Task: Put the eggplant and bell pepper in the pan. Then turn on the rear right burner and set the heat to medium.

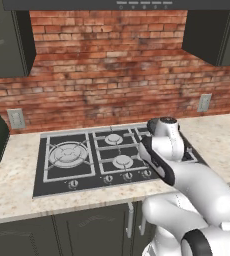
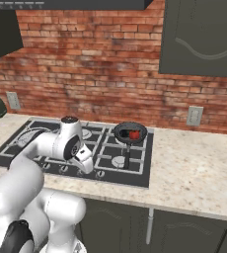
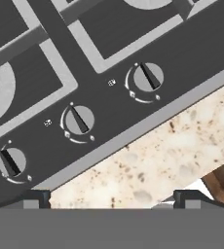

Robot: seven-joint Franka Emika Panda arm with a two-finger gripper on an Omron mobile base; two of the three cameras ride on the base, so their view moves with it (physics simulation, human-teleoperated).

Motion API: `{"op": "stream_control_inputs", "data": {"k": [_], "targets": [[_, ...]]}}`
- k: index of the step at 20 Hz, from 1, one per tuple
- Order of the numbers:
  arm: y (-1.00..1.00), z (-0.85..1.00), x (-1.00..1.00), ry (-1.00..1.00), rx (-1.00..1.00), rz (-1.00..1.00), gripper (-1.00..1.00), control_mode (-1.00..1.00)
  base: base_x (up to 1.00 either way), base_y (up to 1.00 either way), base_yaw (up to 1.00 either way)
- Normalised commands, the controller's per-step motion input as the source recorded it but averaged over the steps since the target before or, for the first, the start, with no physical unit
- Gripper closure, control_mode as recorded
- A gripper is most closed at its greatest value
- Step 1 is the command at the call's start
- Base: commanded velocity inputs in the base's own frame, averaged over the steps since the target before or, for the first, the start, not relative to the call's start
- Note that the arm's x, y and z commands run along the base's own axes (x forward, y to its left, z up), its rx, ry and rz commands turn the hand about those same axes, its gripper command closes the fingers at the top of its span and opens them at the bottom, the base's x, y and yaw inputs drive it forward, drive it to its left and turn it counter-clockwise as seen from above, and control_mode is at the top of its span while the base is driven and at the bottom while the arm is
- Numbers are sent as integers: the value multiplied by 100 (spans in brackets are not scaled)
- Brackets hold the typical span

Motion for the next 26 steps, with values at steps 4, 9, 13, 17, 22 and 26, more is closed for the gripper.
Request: {"op": "stream_control_inputs", "data": {"k": [4, 9, 13, 17, 22, 26], "targets": [[0, -17, 25, 0, 0, -1, -100, -100, 0, 0, 0], [0, -18, 19, 1, 0, 0, -100, -100, 0, 0, 0], [0, -21, 11, 1, 0, 0, -100, -100, 0, 0, 0], [0, -22, 11, 1, 0, 0, -100, -100, 0, 0, 0], [0, -14, 17, 0, 0, 0, -100, -100, 0, 0, 0], [0, -7, 25, 0, 0, 0, -100, -100, 0, 0, 0]]}}
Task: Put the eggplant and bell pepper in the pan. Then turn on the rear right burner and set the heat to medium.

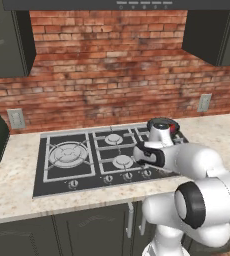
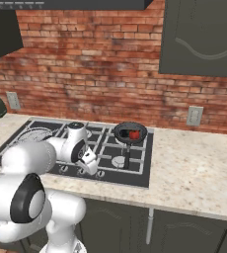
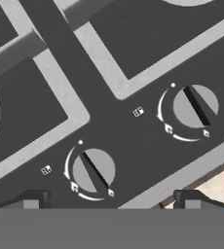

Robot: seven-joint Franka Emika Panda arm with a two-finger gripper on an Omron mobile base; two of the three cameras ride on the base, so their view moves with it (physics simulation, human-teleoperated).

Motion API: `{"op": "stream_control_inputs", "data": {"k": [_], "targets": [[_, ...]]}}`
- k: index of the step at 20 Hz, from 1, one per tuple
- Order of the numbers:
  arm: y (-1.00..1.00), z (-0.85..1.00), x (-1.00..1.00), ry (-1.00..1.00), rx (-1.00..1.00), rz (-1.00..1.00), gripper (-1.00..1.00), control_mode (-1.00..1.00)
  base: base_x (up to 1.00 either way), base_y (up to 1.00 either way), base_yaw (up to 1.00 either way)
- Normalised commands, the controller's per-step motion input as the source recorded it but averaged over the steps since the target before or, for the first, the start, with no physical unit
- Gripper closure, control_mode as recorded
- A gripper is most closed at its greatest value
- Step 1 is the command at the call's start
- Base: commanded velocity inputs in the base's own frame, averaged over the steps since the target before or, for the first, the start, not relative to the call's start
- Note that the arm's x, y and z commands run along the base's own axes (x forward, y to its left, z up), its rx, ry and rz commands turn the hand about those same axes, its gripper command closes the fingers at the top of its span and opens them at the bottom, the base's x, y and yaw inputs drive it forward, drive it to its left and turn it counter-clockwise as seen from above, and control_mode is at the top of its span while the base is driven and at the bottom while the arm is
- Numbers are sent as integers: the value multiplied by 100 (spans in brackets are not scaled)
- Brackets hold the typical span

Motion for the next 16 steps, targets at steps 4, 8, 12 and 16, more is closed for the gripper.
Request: {"op": "stream_control_inputs", "data": {"k": [4, 8, 12, 16], "targets": [[2, -9, 20, 0, 0, 0, -100, -100, 0, 0, 0], [1, -15, 12, 0, 0, 0, -100, -100, 0, 0, 0], [0, -17, 4, 0, 0, 0, -100, -100, 0, 0, 0], [1, -12, 0, 0, 0, 0, -100, -100, 0, 0, 0]]}}
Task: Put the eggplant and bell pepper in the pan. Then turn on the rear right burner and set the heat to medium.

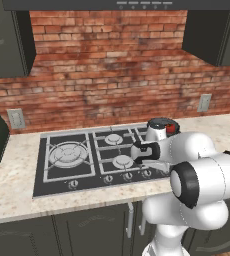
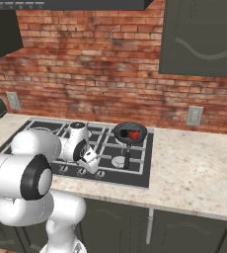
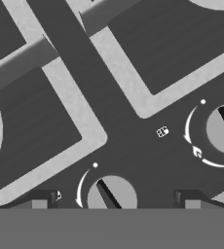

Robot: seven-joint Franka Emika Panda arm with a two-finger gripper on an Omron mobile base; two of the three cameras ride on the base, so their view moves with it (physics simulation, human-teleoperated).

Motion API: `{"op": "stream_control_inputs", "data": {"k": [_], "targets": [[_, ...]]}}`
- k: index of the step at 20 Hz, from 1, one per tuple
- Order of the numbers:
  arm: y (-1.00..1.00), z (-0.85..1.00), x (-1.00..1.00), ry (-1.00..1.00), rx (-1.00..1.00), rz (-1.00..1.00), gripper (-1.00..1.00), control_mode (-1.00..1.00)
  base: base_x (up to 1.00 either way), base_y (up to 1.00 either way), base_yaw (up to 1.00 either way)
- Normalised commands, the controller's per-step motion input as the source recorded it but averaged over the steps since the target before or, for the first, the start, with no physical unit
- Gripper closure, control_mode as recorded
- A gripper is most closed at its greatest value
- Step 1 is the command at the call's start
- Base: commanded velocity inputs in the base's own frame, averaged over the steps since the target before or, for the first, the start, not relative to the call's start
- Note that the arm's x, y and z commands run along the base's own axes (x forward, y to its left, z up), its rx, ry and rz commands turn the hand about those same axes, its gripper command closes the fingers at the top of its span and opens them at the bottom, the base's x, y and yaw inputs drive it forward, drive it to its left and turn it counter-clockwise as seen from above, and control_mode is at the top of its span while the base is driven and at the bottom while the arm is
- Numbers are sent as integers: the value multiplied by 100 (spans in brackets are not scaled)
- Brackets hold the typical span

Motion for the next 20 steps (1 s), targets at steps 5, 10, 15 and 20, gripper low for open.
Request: {"op": "stream_control_inputs", "data": {"k": [5, 10, 15, 20], "targets": [[2, -13, 0, 0, 0, 0, -100, -100, 0, 0, 0], [0, -18, -19, 0, 0, -1, -100, -100, 0, 0, 0], [0, -12, -31, -1, 0, 0, -100, -100, 0, 0, 0], [0, -16, 0, 0, 0, 0, -100, -100, 0, 0, 0]]}}
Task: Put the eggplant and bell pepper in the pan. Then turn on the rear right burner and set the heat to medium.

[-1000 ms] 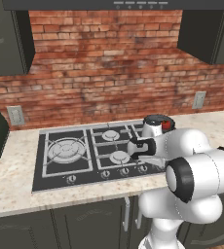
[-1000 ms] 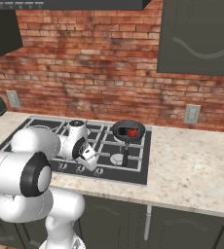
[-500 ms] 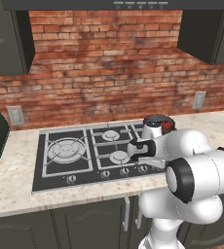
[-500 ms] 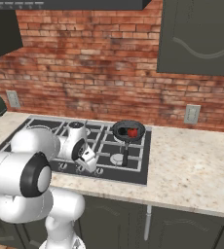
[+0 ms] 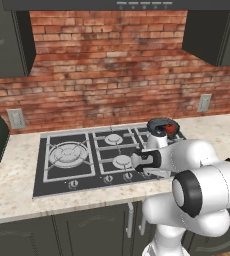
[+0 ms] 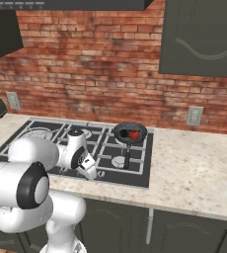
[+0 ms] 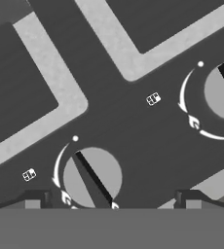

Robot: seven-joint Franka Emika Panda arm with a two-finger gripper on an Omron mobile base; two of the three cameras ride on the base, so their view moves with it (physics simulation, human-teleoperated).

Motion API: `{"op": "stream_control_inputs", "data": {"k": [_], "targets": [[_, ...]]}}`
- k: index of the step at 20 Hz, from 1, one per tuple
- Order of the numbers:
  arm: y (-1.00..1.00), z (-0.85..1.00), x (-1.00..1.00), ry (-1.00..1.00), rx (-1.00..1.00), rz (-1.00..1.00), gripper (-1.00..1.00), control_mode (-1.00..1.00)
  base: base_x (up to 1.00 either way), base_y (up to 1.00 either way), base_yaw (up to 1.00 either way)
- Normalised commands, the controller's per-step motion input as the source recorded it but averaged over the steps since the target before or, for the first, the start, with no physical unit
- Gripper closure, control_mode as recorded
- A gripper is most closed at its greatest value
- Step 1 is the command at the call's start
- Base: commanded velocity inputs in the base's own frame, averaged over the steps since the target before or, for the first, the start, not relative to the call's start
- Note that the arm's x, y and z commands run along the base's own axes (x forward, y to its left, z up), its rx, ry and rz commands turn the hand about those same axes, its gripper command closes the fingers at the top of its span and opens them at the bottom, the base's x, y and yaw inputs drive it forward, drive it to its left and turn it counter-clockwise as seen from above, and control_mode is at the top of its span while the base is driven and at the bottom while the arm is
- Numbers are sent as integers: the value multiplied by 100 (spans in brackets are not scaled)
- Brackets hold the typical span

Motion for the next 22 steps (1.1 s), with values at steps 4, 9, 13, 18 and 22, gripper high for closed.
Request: {"op": "stream_control_inputs", "data": {"k": [4, 9, 13, 18, 22], "targets": [[0, -12, 11, 1, 0, 0, -100, -100, 0, 0, 0], [0, -7, 9, 1, 0, 0, -100, -100, 0, 0, 0], [0, -14, 0, 0, 0, 0, -100, -100, 0, 0, 0], [4, -28, 0, 0, -2, 0, 100, -100, 0, 0, 0], [0, -30, 0, 0, 0, 0, 100, -100, 0, 0, 0]]}}
